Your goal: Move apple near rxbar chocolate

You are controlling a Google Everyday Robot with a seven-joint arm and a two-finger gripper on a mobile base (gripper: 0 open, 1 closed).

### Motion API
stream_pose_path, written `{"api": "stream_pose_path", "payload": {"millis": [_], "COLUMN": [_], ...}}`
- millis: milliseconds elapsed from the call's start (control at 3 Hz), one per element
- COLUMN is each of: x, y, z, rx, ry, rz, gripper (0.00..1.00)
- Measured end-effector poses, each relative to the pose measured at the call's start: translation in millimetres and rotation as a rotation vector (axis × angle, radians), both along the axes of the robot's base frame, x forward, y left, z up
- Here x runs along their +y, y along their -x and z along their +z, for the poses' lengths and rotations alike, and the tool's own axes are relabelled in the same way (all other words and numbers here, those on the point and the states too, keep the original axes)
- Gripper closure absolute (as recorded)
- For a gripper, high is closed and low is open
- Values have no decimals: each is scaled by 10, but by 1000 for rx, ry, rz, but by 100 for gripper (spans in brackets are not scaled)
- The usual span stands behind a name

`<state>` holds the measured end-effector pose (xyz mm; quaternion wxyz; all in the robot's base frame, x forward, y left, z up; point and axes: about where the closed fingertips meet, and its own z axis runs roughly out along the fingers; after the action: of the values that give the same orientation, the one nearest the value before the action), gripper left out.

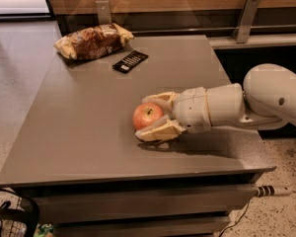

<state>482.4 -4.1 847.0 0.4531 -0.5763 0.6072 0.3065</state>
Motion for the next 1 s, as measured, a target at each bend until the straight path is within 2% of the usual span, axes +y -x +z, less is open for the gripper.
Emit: {"api": "stream_pose_path", "payload": {"millis": [667, 1000], "x": [40, 39], "y": [11, -4], "z": [20, 72], "rx": [0, 5], "ry": [4, 17], "rz": [6, -4], "gripper": [100, 100]}}
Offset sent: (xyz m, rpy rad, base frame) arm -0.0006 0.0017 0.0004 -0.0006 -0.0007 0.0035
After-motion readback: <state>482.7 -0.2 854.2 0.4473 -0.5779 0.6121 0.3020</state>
